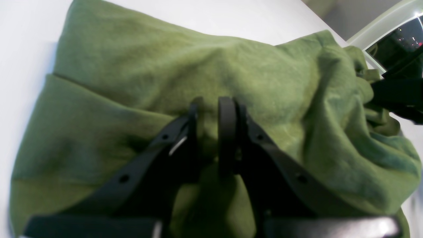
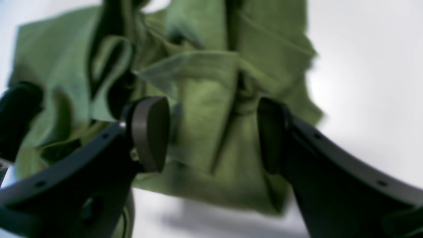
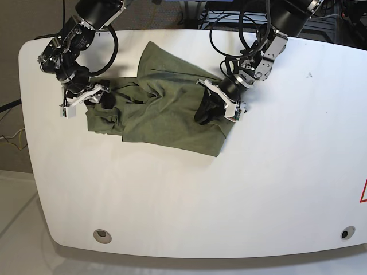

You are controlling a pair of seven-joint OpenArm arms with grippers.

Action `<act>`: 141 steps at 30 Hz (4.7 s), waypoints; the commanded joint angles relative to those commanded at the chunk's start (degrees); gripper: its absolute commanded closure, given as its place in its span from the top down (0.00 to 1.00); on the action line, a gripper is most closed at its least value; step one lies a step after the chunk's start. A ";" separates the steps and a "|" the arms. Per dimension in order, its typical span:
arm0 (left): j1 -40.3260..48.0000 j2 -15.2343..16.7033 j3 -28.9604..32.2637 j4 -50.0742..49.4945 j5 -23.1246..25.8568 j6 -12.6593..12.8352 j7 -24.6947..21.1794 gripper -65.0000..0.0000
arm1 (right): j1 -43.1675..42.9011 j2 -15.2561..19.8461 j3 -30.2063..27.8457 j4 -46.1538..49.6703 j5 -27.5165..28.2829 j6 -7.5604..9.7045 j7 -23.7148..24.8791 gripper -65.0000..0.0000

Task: Fold the T-shirt properly

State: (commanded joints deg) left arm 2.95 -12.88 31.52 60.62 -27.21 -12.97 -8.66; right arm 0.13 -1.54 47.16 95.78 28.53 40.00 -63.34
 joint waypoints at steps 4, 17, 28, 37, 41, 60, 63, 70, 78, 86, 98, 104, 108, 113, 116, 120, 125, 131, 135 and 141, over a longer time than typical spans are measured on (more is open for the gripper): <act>0.00 0.00 0.00 0.00 0.00 0.00 0.00 0.11 | 0.09 0.00 0.00 3.25 -0.18 0.00 0.00 0.62; 0.09 0.00 0.00 0.00 0.00 0.00 0.00 0.11 | -0.09 1.93 3.34 -0.70 -0.35 0.00 2.99 0.62; 0.79 -0.09 -0.09 0.00 0.00 -0.09 0.00 0.11 | 0.97 7.21 5.27 -9.23 -0.09 0.00 5.36 0.62; 0.88 -0.09 -0.09 0.00 0.00 -0.09 0.00 0.11 | 1.14 6.59 5.27 -11.78 0.00 0.00 6.15 0.62; 0.88 -0.09 -0.09 0.00 0.00 -0.09 0.00 0.11 | 1.14 4.31 5.27 -13.19 0.00 0.00 6.15 0.62; 1.58 -1.23 -0.09 2.37 0.00 0.00 0.00 0.11 | 1.14 -0.79 4.75 -12.04 2.29 0.00 2.20 0.62; 1.58 -1.23 -0.09 2.37 0.00 0.00 0.00 0.11 | 0.97 -0.97 4.75 -11.34 3.08 0.00 1.14 0.62; 1.58 -1.23 -0.09 2.37 0.00 0.00 0.00 0.11 | 1.14 -2.29 4.66 -10.99 2.64 0.00 0.26 0.62; 1.58 -1.23 -0.09 2.37 0.00 0.00 0.00 0.11 | 0.79 -2.55 2.02 -11.25 2.55 0.00 0.26 0.61; 2.29 -1.23 -0.09 2.37 0.00 0.00 0.00 0.11 | 0.70 -4.04 0.35 -11.16 2.55 0.00 0.44 0.44; 2.37 -2.02 -0.09 2.37 -0.09 0.00 0.00 0.11 | 1.14 -2.02 -3.34 -8.79 2.99 0.00 0.53 0.00; 2.37 -2.11 -0.09 2.37 -0.09 0.00 0.00 0.11 | 0.88 -3.08 -3.78 -1.58 3.08 0.00 0.35 0.00; 2.37 -2.11 -0.09 2.37 -0.09 0.00 0.00 0.11 | 1.14 -4.57 -3.87 2.73 3.08 0.00 -2.29 0.00; 2.37 -2.11 -0.09 2.37 -0.09 0.00 0.00 0.11 | 2.02 -5.19 -4.40 7.65 4.57 0.00 -6.24 0.00; 2.20 -2.11 -0.09 2.37 -0.09 0.00 0.00 0.11 | 2.11 -5.27 -5.98 9.23 7.03 0.00 -8.00 0.00; 2.02 -2.11 -0.09 2.37 -0.09 0.00 0.00 0.11 | 2.11 -5.71 -7.82 11.96 9.41 0.00 -9.32 0.00; 1.85 -1.85 0.00 3.52 0.09 0.00 0.00 0.11 | 2.02 -6.33 -11.78 13.45 11.16 0.00 -9.67 0.00; 1.85 -1.76 0.09 7.12 0.09 0.09 0.09 0.12 | 2.11 -6.59 -17.23 13.36 12.22 0.00 -9.32 0.00; 1.85 -1.76 0.44 9.76 0.18 2.37 0.18 0.12 | 2.29 -6.59 -21.10 13.27 12.13 0.00 -9.23 0.00; 0.79 -1.76 0.53 12.57 0.18 3.96 3.87 0.12 | 2.37 -6.77 -26.02 13.27 11.87 0.00 -8.79 0.00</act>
State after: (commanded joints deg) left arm 3.74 -14.64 32.04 73.19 -27.03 -9.01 -4.79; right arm 2.51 -8.31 21.14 109.05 40.40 40.00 -72.13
